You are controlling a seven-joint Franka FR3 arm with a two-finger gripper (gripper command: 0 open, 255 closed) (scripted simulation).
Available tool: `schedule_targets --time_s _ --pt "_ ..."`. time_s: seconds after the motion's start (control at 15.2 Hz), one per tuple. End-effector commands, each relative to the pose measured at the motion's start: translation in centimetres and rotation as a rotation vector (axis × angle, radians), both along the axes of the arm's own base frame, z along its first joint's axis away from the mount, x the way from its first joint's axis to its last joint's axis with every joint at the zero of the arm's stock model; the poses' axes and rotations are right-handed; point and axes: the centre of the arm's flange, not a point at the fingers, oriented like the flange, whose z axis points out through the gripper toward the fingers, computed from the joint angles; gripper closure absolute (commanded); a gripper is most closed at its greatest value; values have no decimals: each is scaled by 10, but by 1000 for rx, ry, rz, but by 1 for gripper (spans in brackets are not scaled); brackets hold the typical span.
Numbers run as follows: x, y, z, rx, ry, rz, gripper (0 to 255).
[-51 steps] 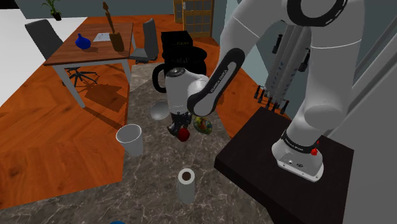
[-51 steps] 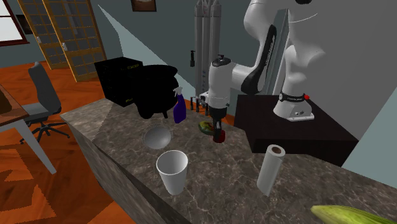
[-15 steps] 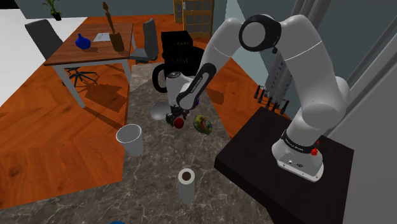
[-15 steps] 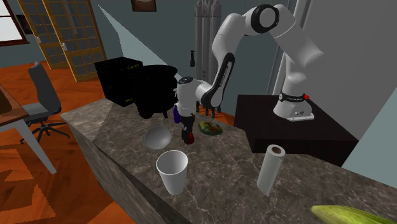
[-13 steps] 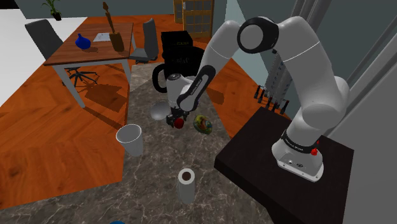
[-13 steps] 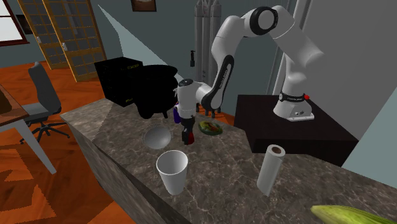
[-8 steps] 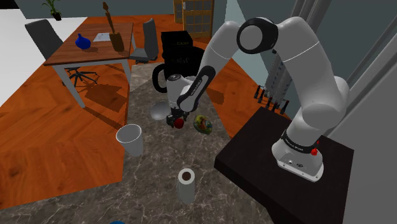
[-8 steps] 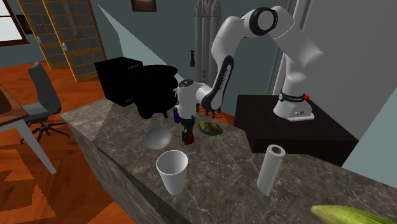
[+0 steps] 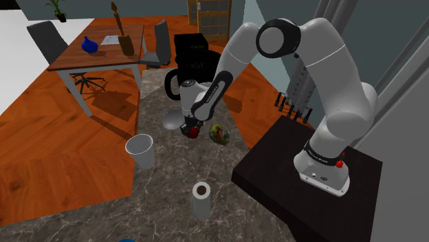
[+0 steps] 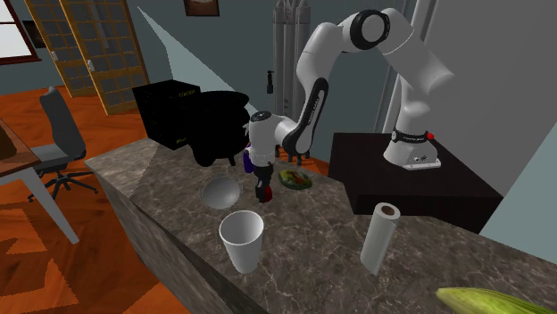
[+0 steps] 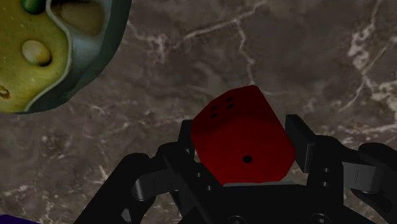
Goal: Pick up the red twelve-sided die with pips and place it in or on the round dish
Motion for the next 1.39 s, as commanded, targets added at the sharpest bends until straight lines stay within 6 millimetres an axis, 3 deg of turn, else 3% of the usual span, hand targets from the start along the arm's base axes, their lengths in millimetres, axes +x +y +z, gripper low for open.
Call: schedule_targets --time_s 0.0,0.2,1.32 --pt "-1 0 -2 0 2 0 255" --pt "-1 0 -2 0 2 0 255" --pt "-1 0 88 0 2 0 255"
